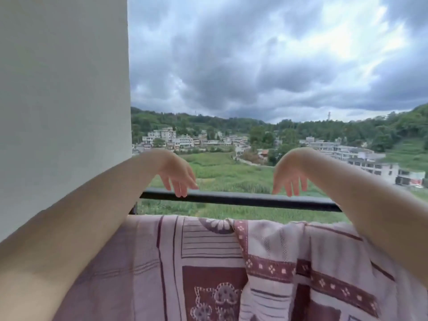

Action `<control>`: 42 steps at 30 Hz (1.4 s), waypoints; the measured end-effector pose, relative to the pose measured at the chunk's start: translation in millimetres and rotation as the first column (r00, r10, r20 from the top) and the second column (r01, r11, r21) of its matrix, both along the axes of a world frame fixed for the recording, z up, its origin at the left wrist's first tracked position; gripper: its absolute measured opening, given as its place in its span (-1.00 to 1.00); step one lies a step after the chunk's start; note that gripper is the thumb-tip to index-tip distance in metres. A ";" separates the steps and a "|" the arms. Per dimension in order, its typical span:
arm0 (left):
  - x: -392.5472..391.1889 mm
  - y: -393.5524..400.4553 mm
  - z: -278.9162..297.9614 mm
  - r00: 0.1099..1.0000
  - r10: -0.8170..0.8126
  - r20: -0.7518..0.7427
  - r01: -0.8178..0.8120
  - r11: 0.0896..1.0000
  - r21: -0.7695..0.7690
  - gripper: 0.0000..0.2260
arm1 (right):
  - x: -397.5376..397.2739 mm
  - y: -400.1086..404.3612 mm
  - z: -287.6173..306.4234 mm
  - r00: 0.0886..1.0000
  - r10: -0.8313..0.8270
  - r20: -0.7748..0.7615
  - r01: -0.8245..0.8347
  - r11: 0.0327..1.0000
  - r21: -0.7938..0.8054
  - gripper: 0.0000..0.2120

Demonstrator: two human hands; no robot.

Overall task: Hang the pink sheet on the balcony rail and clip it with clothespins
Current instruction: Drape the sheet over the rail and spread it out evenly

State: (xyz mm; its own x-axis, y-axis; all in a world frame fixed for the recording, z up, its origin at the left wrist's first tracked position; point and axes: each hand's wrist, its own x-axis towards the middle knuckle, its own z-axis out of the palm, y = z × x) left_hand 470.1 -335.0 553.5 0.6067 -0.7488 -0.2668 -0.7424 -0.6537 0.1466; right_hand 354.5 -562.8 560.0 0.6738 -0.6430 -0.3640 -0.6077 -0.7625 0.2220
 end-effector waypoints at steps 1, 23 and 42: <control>-5.3 5.2 1.9 0.999 -0.027 0.019 0.028 0.998 -0.051 -0.70 | 4.3 4.6 -5.1 0.999 0.035 -0.001 -0.035 0.999 -0.013 -0.44; -106.2 100.6 -82.7 0.763 -0.009 0.646 0.529 0.582 -0.617 -0.87 | -132.6 127.0 -62.7 0.373 0.793 0.481 -0.622 0.598 -0.505 -0.63; -77.2 132.5 -65.6 0.906 0.126 0.404 0.165 0.774 -0.611 -0.74 | -81.8 138.3 -49.1 0.530 0.511 0.677 -0.498 0.833 -0.239 -0.81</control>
